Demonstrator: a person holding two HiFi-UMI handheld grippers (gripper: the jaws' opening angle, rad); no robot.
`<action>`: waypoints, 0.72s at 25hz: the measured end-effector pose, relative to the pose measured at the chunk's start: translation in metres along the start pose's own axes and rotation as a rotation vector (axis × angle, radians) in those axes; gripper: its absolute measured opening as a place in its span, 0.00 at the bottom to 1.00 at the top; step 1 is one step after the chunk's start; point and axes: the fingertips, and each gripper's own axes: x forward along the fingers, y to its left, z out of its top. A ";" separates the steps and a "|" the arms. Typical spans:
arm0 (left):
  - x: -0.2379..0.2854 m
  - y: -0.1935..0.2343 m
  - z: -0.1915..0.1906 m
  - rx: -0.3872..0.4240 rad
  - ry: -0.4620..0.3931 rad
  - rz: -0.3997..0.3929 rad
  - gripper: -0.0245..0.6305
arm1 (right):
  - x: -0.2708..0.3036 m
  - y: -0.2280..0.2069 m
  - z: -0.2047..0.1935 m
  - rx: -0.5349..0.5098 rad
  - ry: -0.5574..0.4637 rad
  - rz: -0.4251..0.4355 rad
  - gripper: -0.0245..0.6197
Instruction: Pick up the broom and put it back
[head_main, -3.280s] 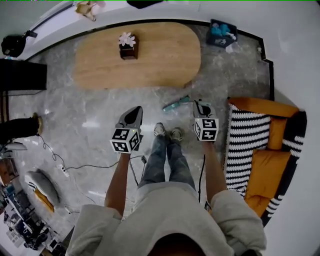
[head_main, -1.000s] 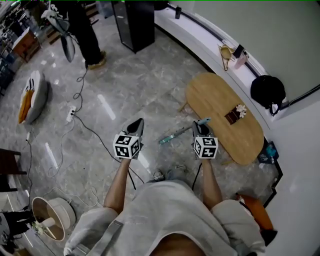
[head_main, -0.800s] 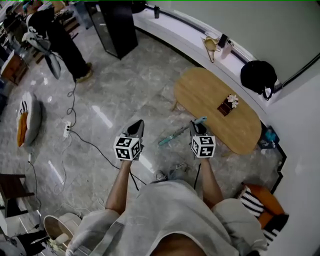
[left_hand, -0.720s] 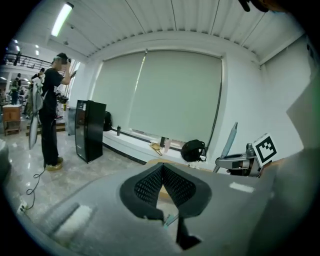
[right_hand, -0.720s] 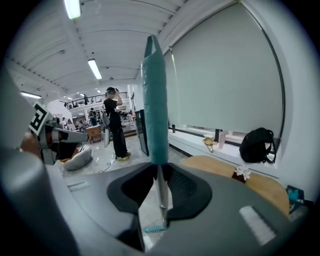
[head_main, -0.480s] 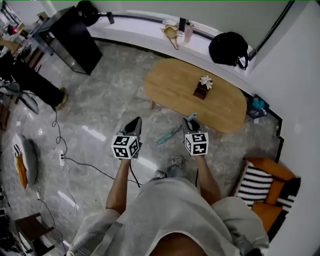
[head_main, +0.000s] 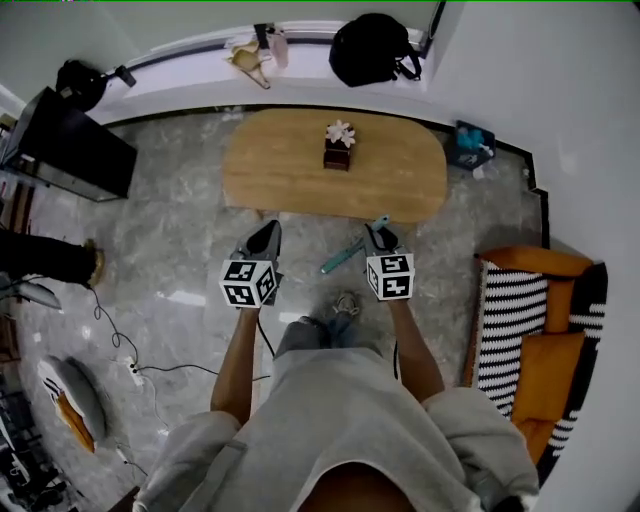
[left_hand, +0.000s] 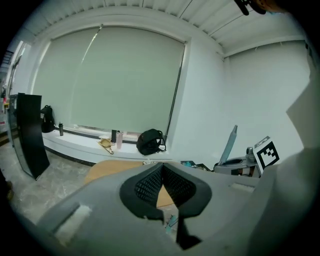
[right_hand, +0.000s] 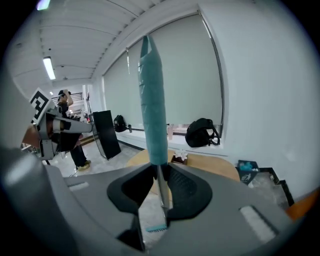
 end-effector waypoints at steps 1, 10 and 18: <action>0.006 -0.006 -0.003 0.002 0.014 -0.021 0.04 | -0.005 -0.006 -0.005 0.016 0.009 -0.023 0.17; 0.043 -0.004 -0.029 0.012 0.103 -0.142 0.04 | -0.018 -0.040 -0.044 0.104 0.068 -0.196 0.17; 0.063 0.011 -0.061 0.007 0.153 -0.172 0.04 | -0.011 -0.049 -0.073 0.139 0.099 -0.281 0.17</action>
